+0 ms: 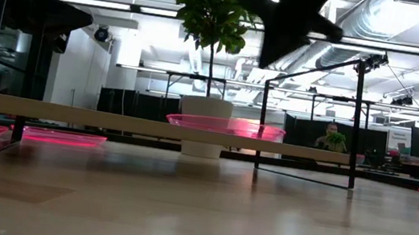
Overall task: Place and stack plates onto a shelf
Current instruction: Put the pink plate on the shelf
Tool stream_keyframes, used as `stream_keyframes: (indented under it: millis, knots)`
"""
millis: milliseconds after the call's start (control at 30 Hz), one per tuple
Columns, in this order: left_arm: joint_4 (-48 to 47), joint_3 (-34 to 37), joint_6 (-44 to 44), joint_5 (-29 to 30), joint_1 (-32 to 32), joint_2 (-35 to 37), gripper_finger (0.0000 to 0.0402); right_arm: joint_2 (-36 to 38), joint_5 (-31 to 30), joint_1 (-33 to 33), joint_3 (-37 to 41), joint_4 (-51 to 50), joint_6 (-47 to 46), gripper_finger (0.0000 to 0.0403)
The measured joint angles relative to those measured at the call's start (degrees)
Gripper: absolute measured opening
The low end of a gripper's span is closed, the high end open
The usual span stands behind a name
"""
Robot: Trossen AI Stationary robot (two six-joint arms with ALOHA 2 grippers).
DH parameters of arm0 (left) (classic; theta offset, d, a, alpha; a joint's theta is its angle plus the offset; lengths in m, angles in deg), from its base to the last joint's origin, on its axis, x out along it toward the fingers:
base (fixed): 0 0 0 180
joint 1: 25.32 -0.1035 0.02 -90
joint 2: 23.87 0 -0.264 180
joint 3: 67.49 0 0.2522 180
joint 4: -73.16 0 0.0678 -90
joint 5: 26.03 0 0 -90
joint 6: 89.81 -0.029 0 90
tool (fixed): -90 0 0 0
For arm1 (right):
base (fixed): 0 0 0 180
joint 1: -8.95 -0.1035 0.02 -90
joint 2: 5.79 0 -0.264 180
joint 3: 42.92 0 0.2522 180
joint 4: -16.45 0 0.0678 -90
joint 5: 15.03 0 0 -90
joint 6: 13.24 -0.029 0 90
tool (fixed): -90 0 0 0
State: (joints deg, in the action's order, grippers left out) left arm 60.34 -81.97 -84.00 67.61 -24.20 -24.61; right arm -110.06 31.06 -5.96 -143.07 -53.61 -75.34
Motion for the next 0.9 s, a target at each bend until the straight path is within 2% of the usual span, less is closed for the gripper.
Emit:
stream_keyframes:
  millis: [67,233,300,500,633,733,900]
  knots:
    - [0.0,0.0,0.0,0.0,0.0,0.0,0.0000,-0.1,4.7,-0.1,0.0,6.7,6.0,0.0000]
    - [0.0,0.0,0.0,0.0,0.0,0.0,0.0000,-2.7,24.2,0.5,0.0,21.1,18.5,0.0000]
    - [0.0,0.0,0.0,0.0,0.0,0.0,0.0000,-4.8,29.3,0.9,0.0,25.9,23.6,0.0000]
    - [0.0,0.0,0.0,0.0,0.0,0.0,0.0000,-9.4,32.2,3.2,0.1,29.0,33.0,0.0000]
    - [0.0,0.0,0.0,0.0,0.0,0.0,0.0000,-10.4,36.8,4.3,0.1,36.6,39.2,0.0000]
    - [0.0,0.0,0.0,0.0,0.0,0.0,0.0000,-11.2,39.6,4.6,0.1,38.3,43.4,0.0000]
    - [0.0,0.0,0.0,0.0,0.0,0.0,0.0000,-12.9,39.9,5.3,0.1,40.6,51.9,0.0000]
